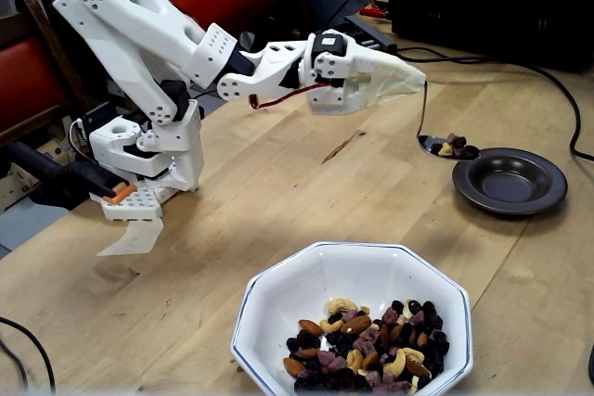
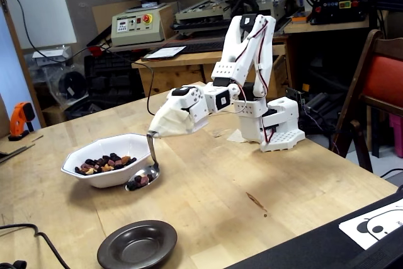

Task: Use spoon to transfer food from the white bowl to brown plate

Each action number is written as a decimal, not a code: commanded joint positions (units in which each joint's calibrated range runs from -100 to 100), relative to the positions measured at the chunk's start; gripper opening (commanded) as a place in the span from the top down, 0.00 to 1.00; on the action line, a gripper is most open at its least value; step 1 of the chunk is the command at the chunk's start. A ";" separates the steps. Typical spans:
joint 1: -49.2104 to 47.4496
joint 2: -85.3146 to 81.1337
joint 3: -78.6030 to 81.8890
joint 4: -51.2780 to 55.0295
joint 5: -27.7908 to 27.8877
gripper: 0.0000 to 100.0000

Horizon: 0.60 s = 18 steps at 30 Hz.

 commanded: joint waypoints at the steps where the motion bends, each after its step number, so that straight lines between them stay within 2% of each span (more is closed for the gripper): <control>1: -0.40 2.60 -1.26 -5.18 0.10 0.97; 5: -0.40 6.19 -3.47 -8.42 0.10 0.97; 18: -0.40 21.60 -17.63 -9.53 0.15 0.97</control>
